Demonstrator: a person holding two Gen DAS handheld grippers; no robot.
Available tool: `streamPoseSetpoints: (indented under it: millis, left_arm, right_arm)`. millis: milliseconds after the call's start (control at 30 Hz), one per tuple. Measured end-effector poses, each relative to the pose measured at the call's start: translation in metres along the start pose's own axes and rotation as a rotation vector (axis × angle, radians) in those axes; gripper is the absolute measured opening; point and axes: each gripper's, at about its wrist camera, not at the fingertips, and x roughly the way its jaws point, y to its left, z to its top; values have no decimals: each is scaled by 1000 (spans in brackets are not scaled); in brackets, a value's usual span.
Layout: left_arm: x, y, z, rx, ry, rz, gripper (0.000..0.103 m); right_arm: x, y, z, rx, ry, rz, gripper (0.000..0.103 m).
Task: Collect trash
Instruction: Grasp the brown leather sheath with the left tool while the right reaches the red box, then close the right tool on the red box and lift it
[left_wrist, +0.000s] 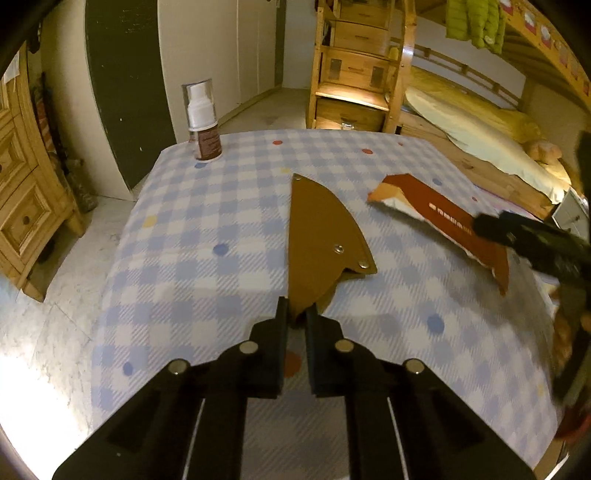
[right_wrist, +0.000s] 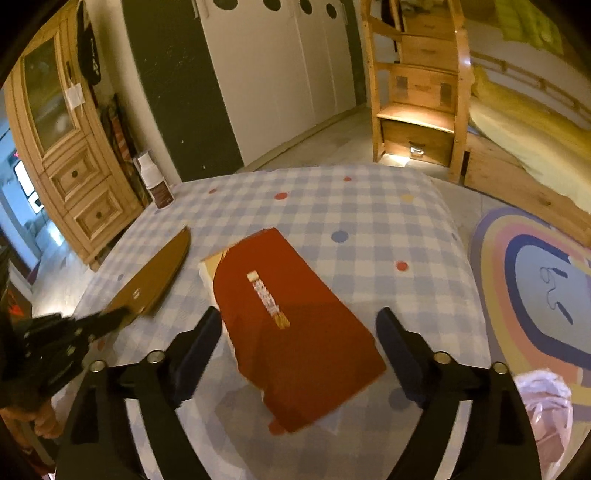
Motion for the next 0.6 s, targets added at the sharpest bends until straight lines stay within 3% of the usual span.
streamPoseSetpoints:
  millis: [267,467,600]
  left_arm:
    - [-10,5,-10,4,-2,-14,8]
    - [-15,8,-16,-12,-11,-25,25]
    - [-19,9,-20,-20,-17,-22,34]
  right_arm:
    - [11,2,-1,-23,71,41,87]
    - [4,27,-14,-132,141,71,87]
    - [0,35,-16,-160,98,13,88]
